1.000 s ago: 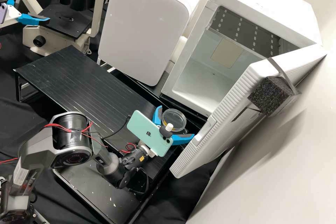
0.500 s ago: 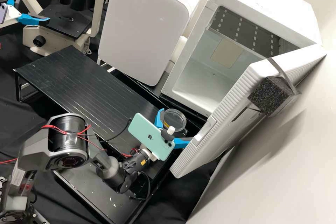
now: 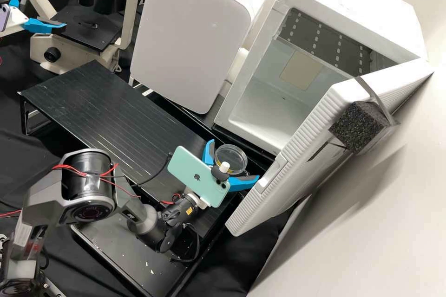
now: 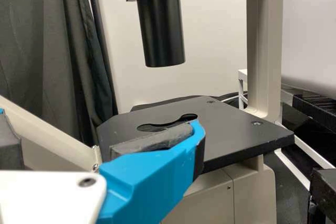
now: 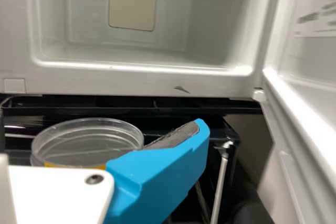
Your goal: Take the petri dish out of the incubator
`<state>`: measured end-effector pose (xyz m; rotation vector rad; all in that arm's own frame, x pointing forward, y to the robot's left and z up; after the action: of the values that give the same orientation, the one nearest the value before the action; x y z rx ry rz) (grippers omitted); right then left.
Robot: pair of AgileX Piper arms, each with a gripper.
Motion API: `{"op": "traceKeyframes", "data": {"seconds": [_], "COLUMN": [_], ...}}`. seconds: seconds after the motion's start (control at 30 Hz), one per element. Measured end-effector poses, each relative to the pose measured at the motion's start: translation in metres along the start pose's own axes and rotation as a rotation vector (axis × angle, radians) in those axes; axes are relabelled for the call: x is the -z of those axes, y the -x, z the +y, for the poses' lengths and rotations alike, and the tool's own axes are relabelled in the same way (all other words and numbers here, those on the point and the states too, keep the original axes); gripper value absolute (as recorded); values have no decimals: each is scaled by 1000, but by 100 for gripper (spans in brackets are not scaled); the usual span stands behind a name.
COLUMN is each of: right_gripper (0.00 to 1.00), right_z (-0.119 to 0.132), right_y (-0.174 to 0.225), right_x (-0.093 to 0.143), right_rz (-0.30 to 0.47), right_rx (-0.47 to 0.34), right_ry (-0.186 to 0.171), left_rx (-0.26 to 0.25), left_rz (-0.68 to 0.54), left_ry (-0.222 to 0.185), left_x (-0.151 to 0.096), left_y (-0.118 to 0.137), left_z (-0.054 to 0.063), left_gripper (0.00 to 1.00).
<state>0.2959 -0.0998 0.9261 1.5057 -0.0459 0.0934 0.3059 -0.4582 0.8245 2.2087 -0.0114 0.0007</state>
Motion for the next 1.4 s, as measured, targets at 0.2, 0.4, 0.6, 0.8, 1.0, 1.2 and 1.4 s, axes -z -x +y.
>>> {"op": "traceKeyframes", "data": {"seconds": [0.2,0.4,0.6,0.8,1.0,1.2,1.4], "right_gripper": [100,100,0,0,0,0,0], "right_z": [-7,-7,-6,-6,-6,-6,-6], "right_y": [-9,-11,-13,-14,-14,-14,-14], "right_x": [-6,-8,-9,-10,-10,-10,-10], "right_rz": [-38,-46,-45,-42,-42,-41,-40], "right_rx": [43,48,45,42,43,44,43], "right_ry": [0,0,-28,-42,-44,-51,-51], "left_rx": [0,0,0,0,0,0,0], "left_rz": [0,0,0,0,0,0,0], "left_ry": [0,0,0,0,0,0,0], "left_x": [0,0,0,0,0,0,0], "left_y": [0,0,0,0,0,0,0], "left_z": [0,0,0,0,0,0,0], "left_gripper": [100,100,100,100,100,100,100]}}
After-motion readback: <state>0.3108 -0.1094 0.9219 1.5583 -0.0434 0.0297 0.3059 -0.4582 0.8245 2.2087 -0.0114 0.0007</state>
